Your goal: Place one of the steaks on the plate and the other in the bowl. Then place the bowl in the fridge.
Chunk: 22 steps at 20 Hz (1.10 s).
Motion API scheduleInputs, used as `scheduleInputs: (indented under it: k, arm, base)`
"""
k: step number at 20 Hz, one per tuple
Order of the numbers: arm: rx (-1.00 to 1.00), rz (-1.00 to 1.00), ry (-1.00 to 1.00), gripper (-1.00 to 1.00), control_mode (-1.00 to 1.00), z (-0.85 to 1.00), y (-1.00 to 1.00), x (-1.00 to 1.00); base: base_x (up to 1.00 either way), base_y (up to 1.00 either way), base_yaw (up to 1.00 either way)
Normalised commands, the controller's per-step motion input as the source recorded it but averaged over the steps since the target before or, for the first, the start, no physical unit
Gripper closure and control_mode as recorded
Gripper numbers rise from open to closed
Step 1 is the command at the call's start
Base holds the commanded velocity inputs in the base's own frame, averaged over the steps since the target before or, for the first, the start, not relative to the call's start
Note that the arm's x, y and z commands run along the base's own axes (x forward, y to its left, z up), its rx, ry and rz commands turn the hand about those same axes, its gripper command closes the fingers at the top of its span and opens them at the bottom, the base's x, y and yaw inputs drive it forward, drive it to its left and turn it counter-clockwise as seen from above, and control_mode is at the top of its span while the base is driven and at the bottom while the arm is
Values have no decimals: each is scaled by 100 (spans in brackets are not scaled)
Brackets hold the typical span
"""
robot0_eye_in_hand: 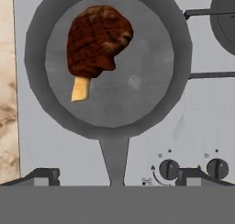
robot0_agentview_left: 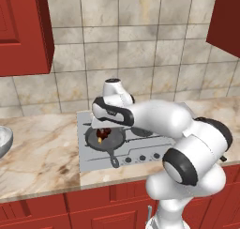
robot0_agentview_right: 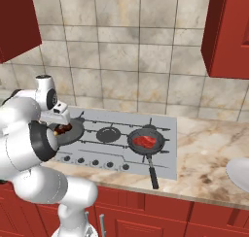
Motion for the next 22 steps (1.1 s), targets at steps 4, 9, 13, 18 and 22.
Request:
scheduleInputs:
  k: [4, 9, 13, 18, 22]
  arm:
    - [0, -1, 0, -100, -100, -21, 5, 32]
    - [0, -1, 0, -100, -100, -25, 17, 29]
    - [-1, 0, 0, -100, -100, -21, 13, 29]
    - [-3, 0, 0, -100, -100, -20, 1, 26]
    - [-3, 0, 0, -100, -100, -24, 4, 29]
  base:
    - [0, 0, 0]
    - [0, 0, 0]
    - [0, 0, 0]
    - [0, 0, 0]
    - [0, 0, 0]
